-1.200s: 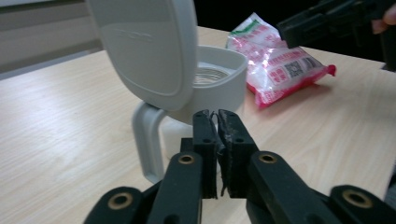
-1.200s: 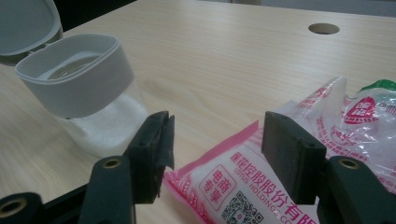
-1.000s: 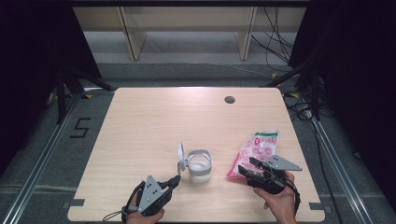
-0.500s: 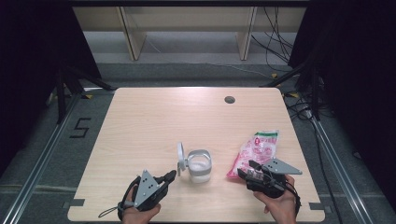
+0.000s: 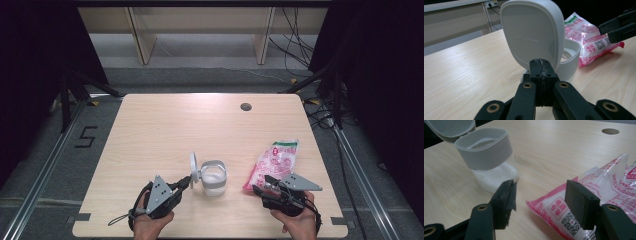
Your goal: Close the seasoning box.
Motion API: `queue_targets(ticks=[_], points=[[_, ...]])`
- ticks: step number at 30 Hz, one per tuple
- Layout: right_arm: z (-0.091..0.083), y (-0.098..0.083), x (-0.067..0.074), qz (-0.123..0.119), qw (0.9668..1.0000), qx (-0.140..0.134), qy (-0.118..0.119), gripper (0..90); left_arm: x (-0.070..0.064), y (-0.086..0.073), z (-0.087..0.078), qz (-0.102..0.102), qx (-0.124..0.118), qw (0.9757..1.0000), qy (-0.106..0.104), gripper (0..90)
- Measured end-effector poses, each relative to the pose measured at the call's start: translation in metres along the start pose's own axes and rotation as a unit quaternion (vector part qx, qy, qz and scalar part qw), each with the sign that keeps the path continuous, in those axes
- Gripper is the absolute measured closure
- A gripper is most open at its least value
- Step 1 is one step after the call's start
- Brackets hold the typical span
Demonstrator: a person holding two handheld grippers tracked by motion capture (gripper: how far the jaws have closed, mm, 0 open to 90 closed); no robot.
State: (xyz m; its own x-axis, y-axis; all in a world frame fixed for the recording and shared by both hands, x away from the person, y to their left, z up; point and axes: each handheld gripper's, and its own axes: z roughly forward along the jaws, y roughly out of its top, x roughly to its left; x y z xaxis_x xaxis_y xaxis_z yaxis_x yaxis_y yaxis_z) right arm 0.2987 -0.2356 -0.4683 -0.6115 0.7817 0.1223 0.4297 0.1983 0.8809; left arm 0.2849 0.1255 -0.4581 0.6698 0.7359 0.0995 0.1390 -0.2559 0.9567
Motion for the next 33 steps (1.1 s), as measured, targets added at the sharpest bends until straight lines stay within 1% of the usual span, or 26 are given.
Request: queue_targets(ticks=[2,3,4,6,9,10,11,12,13,14,15,16,17,18,19,21,22,23,24,27,28,29,30,31,32,33], points=[[-0.001,0.000,0.000,-0.004,1.0000,0.009,0.000,41.5,0.000,0.001,0.003,-0.001,-0.006,1.0000,-0.001,89.2],[-0.003,0.000,-0.003,-0.022,0.9997,0.012,0.001,41.4,0.001,0.002,0.003,0.006,0.000,1.0000,0.001,89.2],[-0.003,0.000,0.001,0.003,0.9999,0.013,0.005,41.4,0.000,0.003,0.004,0.003,-0.002,1.0000,0.001,89.2],[-0.003,0.000,-0.001,-0.016,0.9998,0.007,0.004,41.4,0.000,0.004,0.006,0.005,-0.004,1.0000,-0.003,89.2],[-0.003,0.000,0.000,-0.020,0.9998,0.008,0.001,41.4,0.001,0.005,0.007,0.005,-0.001,1.0000,-0.001,89.2],[-0.005,-0.001,0.002,-0.006,0.9998,0.016,0.007,41.4,0.000,0.005,0.008,0.005,0.000,1.0000,0.000,89.2],[-0.005,-0.001,0.003,-0.003,0.9998,0.016,0.006,41.4,0.001,0.005,0.008,0.008,0.001,1.0000,0.000,89.2],[-0.004,-0.002,0.001,-0.018,0.9997,0.012,0.007,41.4,0.001,0.006,0.008,0.009,0.001,1.0000,0.000,89.2],[-0.004,-0.002,0.000,-0.021,0.9997,0.013,0.006,41.4,0.001,0.006,0.008,0.007,-0.001,1.0000,0.001,89.2],[-0.004,-0.002,0.001,-0.018,0.9997,0.012,0.009,41.4,-0.001,0.006,0.007,-0.003,0.006,1.0000,0.003,89.2],[-0.005,-0.002,0.004,0.004,0.9999,0.013,0.006,41.4,0.001,0.007,0.008,0.008,-0.006,1.0000,-0.001,89.2],[-0.004,-0.002,0.002,-0.008,0.9999,0.009,0.007,41.4,0.001,0.007,0.008,0.008,-0.002,1.0000,0.001,89.2],[-0.004,-0.002,0.002,-0.010,0.9999,0.009,0.007,41.4,0.001,0.008,0.007,0.010,0.000,0.9999,0.001,89.2],[-0.005,-0.003,0.001,-0.019,0.9997,0.012,0.007,41.4,0.000,0.008,0.006,-0.001,0.006,1.0000,0.004,89.2],[-0.006,-0.003,0.001,-0.019,0.9997,0.017,0.006,41.4,0.001,0.009,0.008,0.010,0.000,0.9999,0.002,89.2],[-0.005,-0.003,0.001,-0.017,0.9997,0.017,0.007,41.4,0.000,0.009,0.008,0.008,-0.001,1.0000,0.002,89.2],[-0.007,-0.003,0.005,0.004,0.9996,0.028,0.008,41.4,-0.001,0.009,0.008,-0.001,0.003,1.0000,0.002,89.2],[-0.005,-0.003,0.004,-0.006,0.9997,0.019,0.010,41.4,0.000,0.010,0.009,0.013,-0.002,0.9999,0.000,89.2],[-0.005,-0.004,0.003,-0.006,0.9998,0.017,0.010,41.4,-0.001,0.010,0.010,0.010,-0.007,0.9999,-0.001,89.2],[-0.006,-0.003,0.003,-0.007,0.9997,0.022,0.008,41.4,-0.002,0.011,0.011,0.013,0.000,0.9999,-0.003,89.2],[-0.005,-0.004,0.003,-0.011,0.9998,0.015,0.008,41.4,-0.004,0.011,0.011,0.003,0.004,1.0000,-0.003,89.2],[-0.005,-0.004,0.001,-0.018,0.9997,0.015,0.009,41.4,-0.005,0.010,0.012,0.000,-0.001,1.0000,-0.003,89.2],[-0.006,-0.003,0.001,-0.017,0.9997,0.018,0.009,41.3,-0.005,0.011,0.012,0.004,0.005,1.0000,-0.003,89.2],[-0.005,-0.003,0.001,-0.017,0.9996,0.018,0.010,41.2,-0.005,0.012,0.014,0.014,0.001,0.9999,-0.003,89.2],[-0.006,-0.003,0.001,-0.018,0.9996,0.018,0.008,41.2,-0.006,0.013,0.014,0.016,0.002,0.9999,-0.006,89.2],[-0.006,-0.003,0.001,-0.023,0.9996,0.017,0.007,41.2,-0.008,0.012,0.015,0.006,0.000,0.9999,-0.008,89.2]])
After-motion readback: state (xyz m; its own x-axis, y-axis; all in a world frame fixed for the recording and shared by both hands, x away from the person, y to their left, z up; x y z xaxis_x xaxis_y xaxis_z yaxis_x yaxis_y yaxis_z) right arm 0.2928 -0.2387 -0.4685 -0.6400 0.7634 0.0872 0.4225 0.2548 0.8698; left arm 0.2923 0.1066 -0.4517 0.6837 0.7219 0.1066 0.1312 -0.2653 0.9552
